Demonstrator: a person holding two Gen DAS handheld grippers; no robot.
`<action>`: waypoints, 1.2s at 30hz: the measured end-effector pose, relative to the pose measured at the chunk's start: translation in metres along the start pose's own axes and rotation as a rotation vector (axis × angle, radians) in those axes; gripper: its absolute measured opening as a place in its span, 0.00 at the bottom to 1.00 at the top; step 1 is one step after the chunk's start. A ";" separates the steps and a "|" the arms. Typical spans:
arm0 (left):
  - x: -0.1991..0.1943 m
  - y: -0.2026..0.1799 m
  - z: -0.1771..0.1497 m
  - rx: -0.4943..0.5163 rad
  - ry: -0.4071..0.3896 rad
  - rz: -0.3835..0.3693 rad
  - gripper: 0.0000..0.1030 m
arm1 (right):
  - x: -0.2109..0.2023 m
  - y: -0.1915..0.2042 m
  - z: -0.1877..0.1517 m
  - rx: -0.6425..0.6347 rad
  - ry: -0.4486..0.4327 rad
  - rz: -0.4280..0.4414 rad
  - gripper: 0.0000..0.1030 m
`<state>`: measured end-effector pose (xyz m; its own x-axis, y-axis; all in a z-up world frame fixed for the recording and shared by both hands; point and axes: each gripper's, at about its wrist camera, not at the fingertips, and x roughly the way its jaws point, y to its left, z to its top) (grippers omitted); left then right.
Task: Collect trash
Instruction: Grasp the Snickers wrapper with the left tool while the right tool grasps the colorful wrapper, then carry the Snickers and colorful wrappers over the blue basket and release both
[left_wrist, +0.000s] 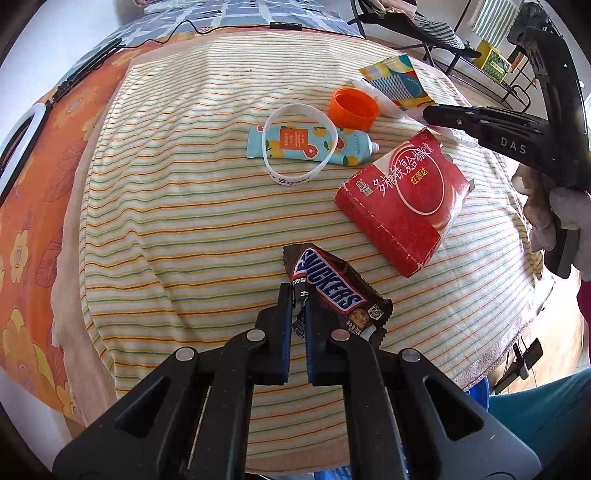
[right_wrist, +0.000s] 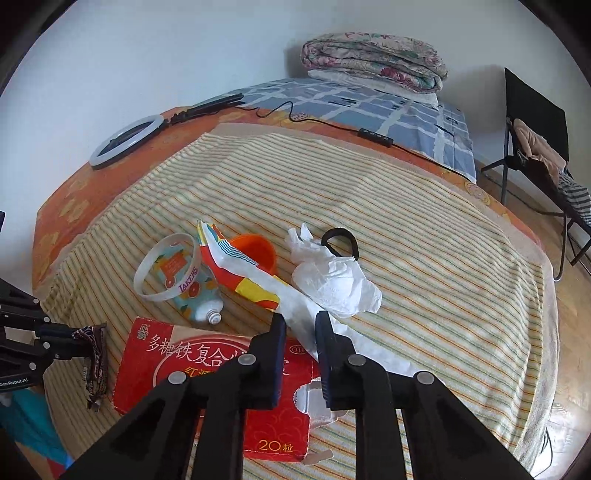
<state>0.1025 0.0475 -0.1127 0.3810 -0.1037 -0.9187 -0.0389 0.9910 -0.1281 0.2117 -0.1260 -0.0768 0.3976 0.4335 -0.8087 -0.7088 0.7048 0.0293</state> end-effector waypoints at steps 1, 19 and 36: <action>-0.001 0.000 0.000 0.000 -0.004 0.002 0.03 | -0.003 -0.002 0.001 0.010 -0.005 0.004 0.09; -0.043 -0.005 -0.002 0.004 -0.110 0.006 0.03 | -0.083 -0.026 0.004 0.093 -0.157 -0.047 0.02; -0.092 -0.044 -0.045 0.106 -0.177 -0.007 0.03 | -0.165 0.030 -0.028 0.134 -0.184 0.069 0.02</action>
<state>0.0270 0.0092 -0.0391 0.5375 -0.1034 -0.8369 0.0582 0.9946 -0.0854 0.1080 -0.1922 0.0409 0.4591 0.5699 -0.6815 -0.6591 0.7329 0.1689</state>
